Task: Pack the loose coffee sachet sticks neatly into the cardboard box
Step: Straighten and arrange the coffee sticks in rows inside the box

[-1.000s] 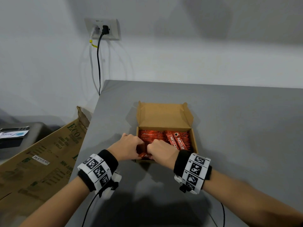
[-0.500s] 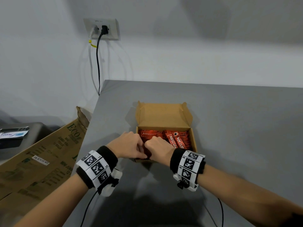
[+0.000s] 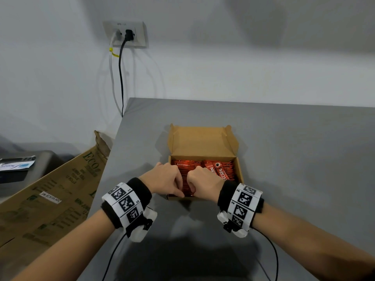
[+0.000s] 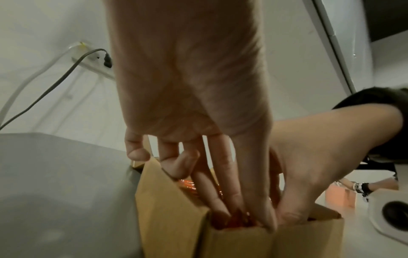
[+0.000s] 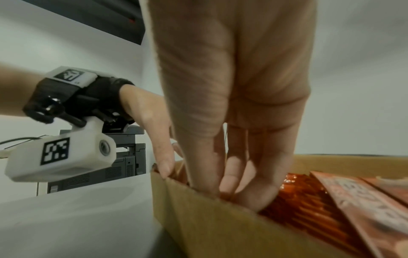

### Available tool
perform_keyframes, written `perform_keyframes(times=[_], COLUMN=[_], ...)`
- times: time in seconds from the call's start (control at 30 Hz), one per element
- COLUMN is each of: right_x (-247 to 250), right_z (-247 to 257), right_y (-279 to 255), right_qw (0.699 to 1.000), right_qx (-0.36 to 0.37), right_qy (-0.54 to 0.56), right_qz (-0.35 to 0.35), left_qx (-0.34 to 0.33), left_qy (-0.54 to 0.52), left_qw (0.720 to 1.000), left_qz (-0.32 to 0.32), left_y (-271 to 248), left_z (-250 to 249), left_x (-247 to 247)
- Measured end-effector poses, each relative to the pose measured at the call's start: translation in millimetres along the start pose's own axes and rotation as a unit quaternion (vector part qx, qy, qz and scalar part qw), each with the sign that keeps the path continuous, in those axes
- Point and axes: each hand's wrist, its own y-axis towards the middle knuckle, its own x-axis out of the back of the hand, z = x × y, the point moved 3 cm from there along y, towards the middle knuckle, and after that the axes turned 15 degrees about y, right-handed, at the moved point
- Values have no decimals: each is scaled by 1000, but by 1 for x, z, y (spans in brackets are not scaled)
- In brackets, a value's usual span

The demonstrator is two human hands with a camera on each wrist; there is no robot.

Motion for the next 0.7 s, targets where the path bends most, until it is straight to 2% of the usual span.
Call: perform_keyframes(times=[0.1,0.2,0.37,0.43,0.6,0.7], right_x=[-1,-2,-3,-3,7,9], right_z=[-1,-2,0,-3,-13,-13], right_y=[0,-1,-3,-3,-8,-9], right_qw=[1000,1000,1000,1000,995,995], right_qx=[1,0,-3,-2,-22,-25], right_qy=[-8,-14,-29,-1,101,97], right_qz=[3,-2,-10,-13,1,0], left_qx=[-2,0,20,21,12,-3], left_qy=[18,89,223,219,92,150], left_qw=[1000,996,973,974,995,988], left_qz=[0,-8,-62,-60,-22,-26], left_y=[0,-1,-2,-1,-2,-2], left_z=[1,-2,-13,-11,-3,-5], left_x=[1,3,-3,-4,2,0])
